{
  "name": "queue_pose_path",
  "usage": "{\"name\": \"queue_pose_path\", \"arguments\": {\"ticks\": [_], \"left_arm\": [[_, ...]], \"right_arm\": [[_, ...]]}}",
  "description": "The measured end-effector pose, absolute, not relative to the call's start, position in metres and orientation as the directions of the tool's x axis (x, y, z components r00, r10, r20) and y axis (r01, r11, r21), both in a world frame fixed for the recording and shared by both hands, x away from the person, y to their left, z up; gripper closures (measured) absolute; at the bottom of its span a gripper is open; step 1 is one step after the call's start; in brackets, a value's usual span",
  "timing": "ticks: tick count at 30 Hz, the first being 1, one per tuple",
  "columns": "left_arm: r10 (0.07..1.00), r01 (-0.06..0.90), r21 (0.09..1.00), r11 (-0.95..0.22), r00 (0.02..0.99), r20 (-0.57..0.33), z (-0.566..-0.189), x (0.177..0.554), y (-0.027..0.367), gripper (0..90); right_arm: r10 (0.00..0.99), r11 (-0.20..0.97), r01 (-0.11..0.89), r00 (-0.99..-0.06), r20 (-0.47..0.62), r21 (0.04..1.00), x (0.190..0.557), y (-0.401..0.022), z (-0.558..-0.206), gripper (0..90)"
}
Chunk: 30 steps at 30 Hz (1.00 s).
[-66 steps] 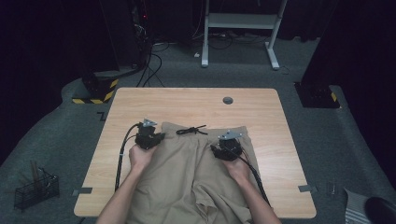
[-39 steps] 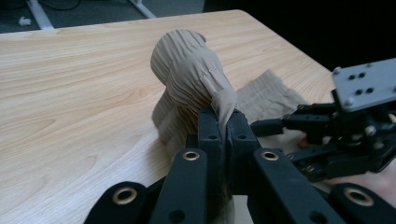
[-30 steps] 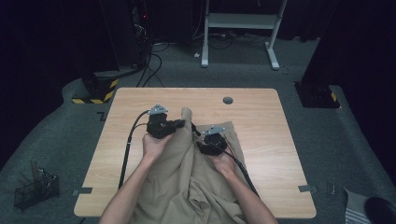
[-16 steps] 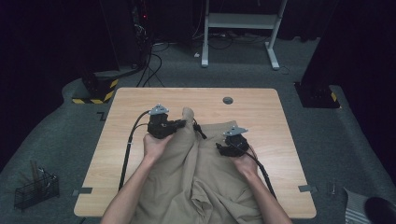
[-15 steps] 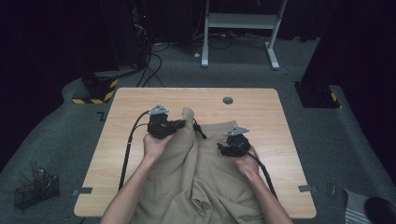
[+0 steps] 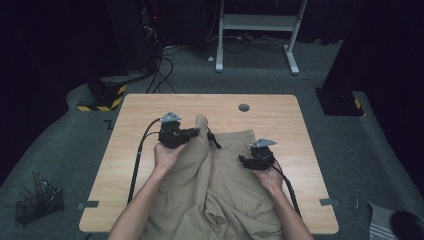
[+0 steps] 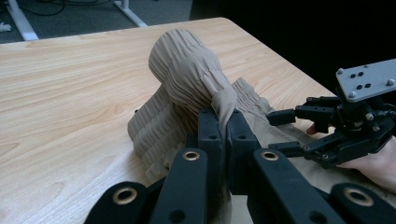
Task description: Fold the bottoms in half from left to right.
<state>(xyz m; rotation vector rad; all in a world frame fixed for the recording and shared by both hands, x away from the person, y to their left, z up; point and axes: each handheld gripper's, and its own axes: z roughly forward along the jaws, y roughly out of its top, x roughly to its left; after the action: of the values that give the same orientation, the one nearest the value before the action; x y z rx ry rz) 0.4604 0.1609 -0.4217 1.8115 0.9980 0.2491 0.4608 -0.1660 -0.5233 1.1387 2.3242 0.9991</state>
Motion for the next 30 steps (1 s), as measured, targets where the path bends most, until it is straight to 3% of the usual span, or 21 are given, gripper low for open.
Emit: {"name": "queue_pose_path", "arguments": {"ticks": [17,24,27,30], "left_arm": [[0.692,0.516,0.834,-0.196,0.676,-0.255,-0.406,0.475,0.126,87.1],[0.677,0.532,0.814,-0.234,0.690,-0.256,-0.419,0.484,0.092,87.0],[0.677,0.537,0.802,-0.260,0.694,-0.245,-0.427,0.487,0.083,87.0],[0.678,0.538,0.801,-0.262,0.694,-0.244,-0.431,0.487,0.081,87.0]], "right_arm": [[0.791,0.424,0.533,-0.612,-0.013,0.732,0.461,-0.136,-0.524,38.2],[0.774,0.437,0.520,-0.633,-0.013,0.734,0.460,-0.120,-0.524,38.4],[0.773,0.408,0.545,-0.633,0.040,0.732,0.458,-0.124,-0.519,37.1],[0.782,0.385,0.512,-0.623,0.023,0.767,0.451,-0.133,-0.509,39.3]]}}
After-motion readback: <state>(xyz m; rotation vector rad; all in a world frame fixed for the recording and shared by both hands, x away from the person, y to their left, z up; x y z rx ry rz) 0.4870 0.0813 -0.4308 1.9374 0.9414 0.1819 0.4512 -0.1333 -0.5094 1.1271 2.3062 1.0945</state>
